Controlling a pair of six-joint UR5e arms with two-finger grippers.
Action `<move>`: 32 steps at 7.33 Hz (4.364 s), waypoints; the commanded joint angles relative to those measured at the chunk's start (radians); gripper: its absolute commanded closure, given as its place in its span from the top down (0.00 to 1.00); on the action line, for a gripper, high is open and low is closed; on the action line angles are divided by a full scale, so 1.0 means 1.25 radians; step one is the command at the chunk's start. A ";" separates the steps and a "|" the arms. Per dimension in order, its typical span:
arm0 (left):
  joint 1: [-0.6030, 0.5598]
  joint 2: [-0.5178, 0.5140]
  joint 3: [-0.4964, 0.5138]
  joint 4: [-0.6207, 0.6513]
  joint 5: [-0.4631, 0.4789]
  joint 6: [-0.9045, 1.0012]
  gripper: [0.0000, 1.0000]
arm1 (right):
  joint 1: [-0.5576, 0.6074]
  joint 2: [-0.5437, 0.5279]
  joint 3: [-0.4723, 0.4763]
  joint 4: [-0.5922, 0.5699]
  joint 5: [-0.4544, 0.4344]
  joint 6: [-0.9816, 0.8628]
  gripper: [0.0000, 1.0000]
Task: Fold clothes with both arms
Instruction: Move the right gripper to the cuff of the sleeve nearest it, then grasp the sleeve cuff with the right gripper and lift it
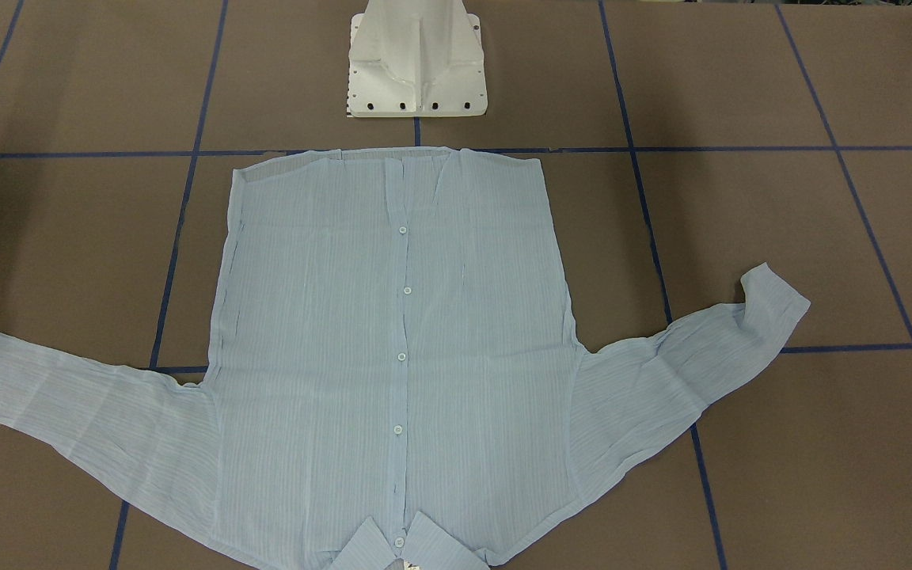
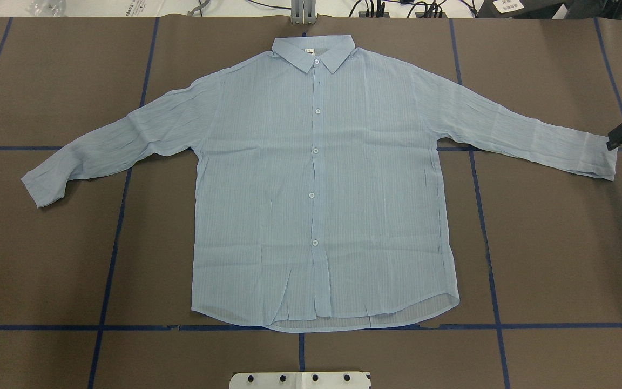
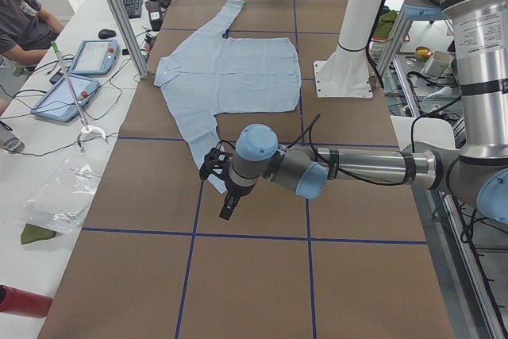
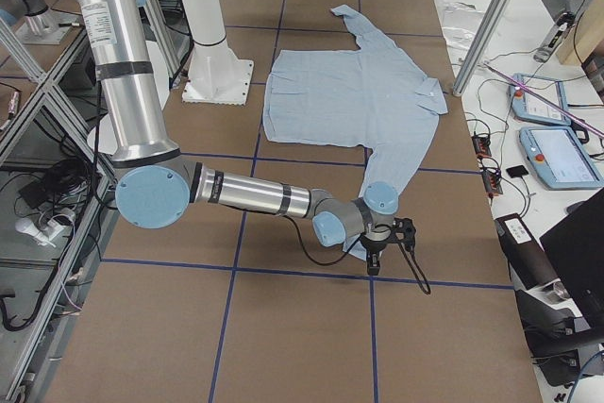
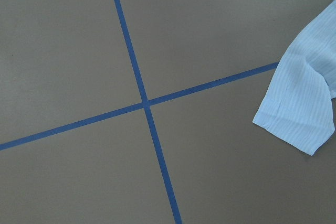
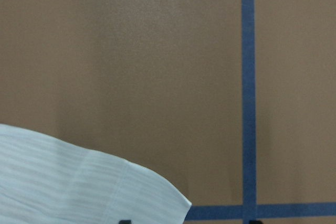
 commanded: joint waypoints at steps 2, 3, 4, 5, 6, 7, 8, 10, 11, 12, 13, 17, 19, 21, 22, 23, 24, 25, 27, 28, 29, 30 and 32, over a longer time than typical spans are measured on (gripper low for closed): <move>0.000 -0.004 0.001 -0.001 0.000 0.001 1.00 | -0.007 0.005 -0.007 0.001 -0.004 -0.007 0.62; 0.000 -0.004 0.001 0.000 0.000 0.001 1.00 | -0.011 0.006 -0.008 0.001 -0.003 -0.007 0.60; 0.000 -0.004 0.001 -0.001 0.000 0.001 1.00 | -0.011 0.006 -0.008 0.001 -0.004 -0.007 0.58; 0.000 -0.004 0.002 -0.001 0.000 0.002 1.00 | -0.012 0.009 -0.009 0.000 -0.005 -0.007 0.53; 0.000 -0.005 0.001 0.000 0.000 0.002 1.00 | -0.015 0.022 -0.015 0.000 -0.005 -0.007 0.51; 0.000 -0.005 0.001 -0.001 0.000 0.001 1.00 | -0.018 0.025 -0.026 0.001 -0.006 -0.008 0.48; 0.000 -0.005 0.001 -0.001 0.000 0.002 1.00 | -0.018 0.025 -0.026 0.003 -0.006 -0.008 0.42; 0.000 -0.005 0.001 -0.001 0.000 0.002 1.00 | -0.018 0.025 -0.026 0.003 -0.016 -0.008 0.37; 0.000 -0.005 0.001 -0.001 0.000 0.002 1.00 | -0.017 0.025 -0.026 0.004 -0.022 -0.008 0.36; 0.000 -0.005 -0.001 -0.001 0.000 0.002 1.00 | -0.018 0.026 -0.025 0.003 -0.024 -0.008 0.30; 0.000 -0.005 -0.001 -0.001 0.000 0.002 1.00 | -0.017 0.026 -0.024 0.004 -0.024 -0.008 0.15; 0.000 -0.005 -0.008 -0.001 -0.001 0.001 1.00 | -0.013 0.022 0.001 0.004 -0.014 -0.011 0.00; 0.000 -0.005 -0.011 -0.002 -0.022 0.000 1.00 | -0.012 0.011 0.085 -0.010 0.052 0.006 0.00; 0.000 -0.005 -0.013 -0.002 -0.026 0.004 1.00 | -0.028 0.029 0.161 -0.008 0.124 0.178 0.00; 0.000 -0.005 -0.014 -0.002 -0.026 0.004 1.00 | -0.067 0.063 0.189 -0.008 0.124 0.293 0.00; 0.000 -0.005 -0.014 -0.002 -0.026 0.004 1.00 | -0.133 0.116 0.195 -0.002 0.115 0.437 0.00; 0.000 -0.005 -0.014 -0.002 -0.026 0.004 1.00 | -0.183 0.191 0.195 -0.004 0.097 0.577 0.00; 0.000 -0.004 -0.013 -0.002 -0.025 0.004 1.00 | -0.232 0.256 0.191 -0.008 0.058 0.690 0.00; -0.001 -0.004 -0.013 -0.002 -0.026 0.005 1.00 | -0.316 0.379 0.152 -0.012 -0.050 0.857 0.00; -0.001 -0.002 -0.012 -0.002 -0.026 0.005 1.00 | -0.339 0.473 0.078 -0.011 -0.093 0.900 0.00; 0.000 -0.002 -0.012 -0.002 -0.026 0.005 1.00 | -0.360 0.562 -0.002 -0.006 -0.114 0.915 0.00; 0.000 -0.001 -0.011 -0.001 -0.026 0.005 1.00 | -0.386 0.629 -0.052 -0.004 -0.139 0.915 0.00; 0.000 -0.001 -0.004 0.000 -0.026 0.005 1.00 | -0.425 0.671 -0.074 -0.001 -0.184 0.921 0.00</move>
